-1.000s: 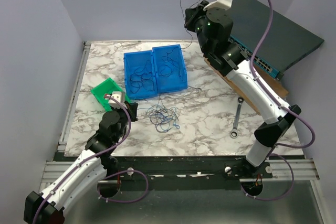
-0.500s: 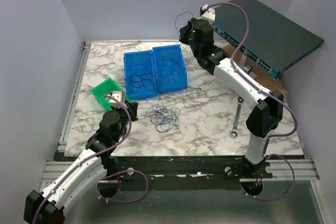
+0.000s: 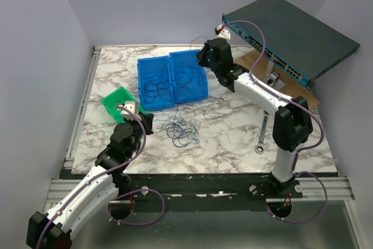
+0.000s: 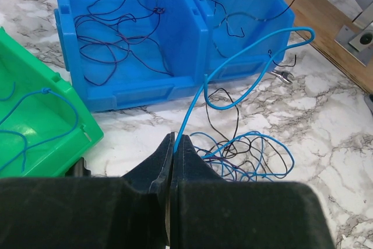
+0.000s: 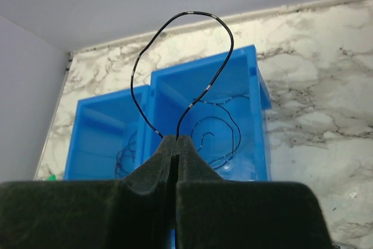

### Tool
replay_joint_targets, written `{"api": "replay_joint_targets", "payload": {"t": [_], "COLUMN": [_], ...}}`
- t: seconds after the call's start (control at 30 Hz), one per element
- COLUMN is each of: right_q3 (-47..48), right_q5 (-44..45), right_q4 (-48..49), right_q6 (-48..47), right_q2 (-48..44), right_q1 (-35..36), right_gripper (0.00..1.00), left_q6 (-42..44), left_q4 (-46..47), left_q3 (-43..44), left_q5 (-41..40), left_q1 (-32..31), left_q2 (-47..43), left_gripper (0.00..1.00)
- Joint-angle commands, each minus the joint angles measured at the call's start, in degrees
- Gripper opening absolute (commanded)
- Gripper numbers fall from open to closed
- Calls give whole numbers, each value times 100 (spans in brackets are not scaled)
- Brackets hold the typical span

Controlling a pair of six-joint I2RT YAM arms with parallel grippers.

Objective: Untangle the cables
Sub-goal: Place the cable in the bin.

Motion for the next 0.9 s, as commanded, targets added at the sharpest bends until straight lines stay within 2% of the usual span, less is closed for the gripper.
{"api": "replay_joint_targets", "payload": {"t": [0.0, 0.17, 0.33, 0.37, 0.4, 0.43, 0.47, 0.53, 0.7, 0.87], "right_q3": [-240, 50, 1586, 1840, 1931, 1859, 1728, 1413, 1100, 306], "right_q5": [-377, -314, 11, 151, 229, 191, 130, 115, -48, -548], "right_q4": [235, -47, -1351, -1573, -1717, -1680, -1579, -1369, -1517, -1525], "right_q6": [-204, -602, -1129, -1069, -1024, -1049, -1065, -1039, -1065, -1180], "right_q2": [274, 939, 2133, 2279, 2321, 2255, 2137, 1840, 1132, 189], "right_q1": [21, 75, 267, 267, 268, 267, 267, 267, 267, 267], "right_gripper": [1, 1, 2, 18, 41, 57, 62, 66, 67, 69], "left_q6": [74, 74, 83, 91, 92, 92, 93, 92, 83, 96], "left_q4": [156, 188, 185, 176, 174, 176, 174, 177, 178, 182], "left_q3": [-79, -70, -44, -35, -43, -51, -62, -61, -52, -19], "left_q5": [176, 211, 224, 222, 216, 211, 205, 219, 246, 320], "left_q1": [-16, -19, -16, -13, -11, -21, -21, -16, -18, -22], "left_q2": [3, 63, 133, 120, 112, 97, 78, 64, 90, 148], "left_gripper": [0, 0, 0, 0, 0, 0, 0, 0, 0, 0]}}
